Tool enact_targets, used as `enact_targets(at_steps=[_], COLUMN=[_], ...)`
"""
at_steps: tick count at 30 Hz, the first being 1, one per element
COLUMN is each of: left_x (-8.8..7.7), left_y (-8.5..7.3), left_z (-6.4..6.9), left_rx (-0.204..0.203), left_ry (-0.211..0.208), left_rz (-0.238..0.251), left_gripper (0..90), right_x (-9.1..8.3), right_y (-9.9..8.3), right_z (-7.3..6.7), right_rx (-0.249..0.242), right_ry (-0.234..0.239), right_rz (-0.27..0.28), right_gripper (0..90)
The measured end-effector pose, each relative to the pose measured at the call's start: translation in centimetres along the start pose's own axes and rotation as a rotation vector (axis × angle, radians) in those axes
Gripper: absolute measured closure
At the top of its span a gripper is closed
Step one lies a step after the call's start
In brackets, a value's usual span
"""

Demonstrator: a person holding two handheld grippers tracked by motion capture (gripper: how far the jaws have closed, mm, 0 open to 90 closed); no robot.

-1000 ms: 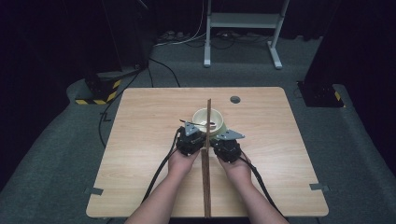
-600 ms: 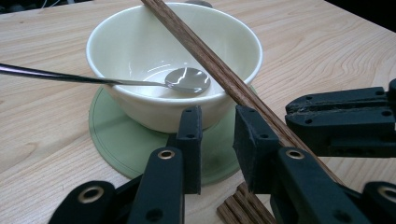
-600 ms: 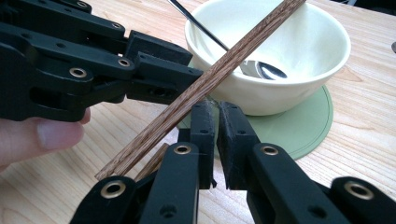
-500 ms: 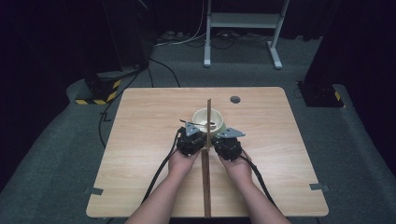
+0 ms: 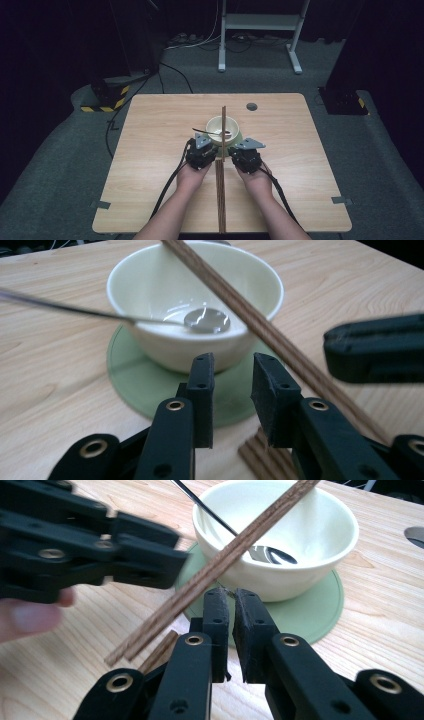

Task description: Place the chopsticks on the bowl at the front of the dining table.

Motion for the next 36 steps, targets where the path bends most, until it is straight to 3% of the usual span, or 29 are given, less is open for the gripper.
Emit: enact_targets(at_steps=[1,3,6,8,11,14,21,31,33,36], left_x=[-0.4,-1.9,-3.6,-4.3,-4.9,-5.0,-4.8,-4.3,-4.1,-4.1], left_y=[-0.1,-0.9,-2.1,-3.0,-3.4,-3.4,-3.6,-3.8,-3.8,-3.8], left_z=[0.2,0.5,1.5,2.5,3.7,4.2,4.4,4.5,4.7,4.6], left_rx=[-0.004,0.039,0.07,0.11,0.128,0.133,0.152,0.172,0.157,0.175], left_ry=[-0.001,-0.018,-0.039,-0.058,-0.084,-0.097,-0.097,-0.087,-0.091,-0.09], left_rz=[0.014,0.007,0.005,0.008,0.012,0.022,0.017,0.01,0.019,0.011], left_gripper=[70.3,70.2,69.6,68.5,68.0,69.7,76.0,79.3,79.9,80.4], right_x=[-0.1,-0.6,-1.1,-1.4,-1.8,-1.9,-2.0,-1.9,-1.9,-2.0], right_y=[-0.1,-0.6,-1.1,-1.4,-1.8,-2.1,-2.2,-2.2,-2.2,-2.2], right_z=[0.0,0.1,0.1,0.0,-0.3,-0.2,0.0,0.0,0.0,0.1], right_rx=[0.003,0.008,0.008,0.014,0.014,0.017,0.026,0.024,0.028,0.028], right_ry=[-0.005,-0.008,-0.013,-0.011,-0.01,-0.015,-0.018,-0.014,-0.013,-0.014], right_rz=[0.004,0.003,0.011,0.006,0.007,0.01,0.011,0.016,0.015,0.016], right_gripper=[83.3,83.2,83.1,83.0,83.0,83.0,83.0,83.0,83.0,83.0])
Point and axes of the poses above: each handheld gripper's, and its own axes: x roughly forward along the jaws, y roughly out of its top, z roughly to its right, the point moved 10 cm from there along x, roughly forward along the jaws, and after that the axes turned 4 degrees about -x, right-handed, at the moved point
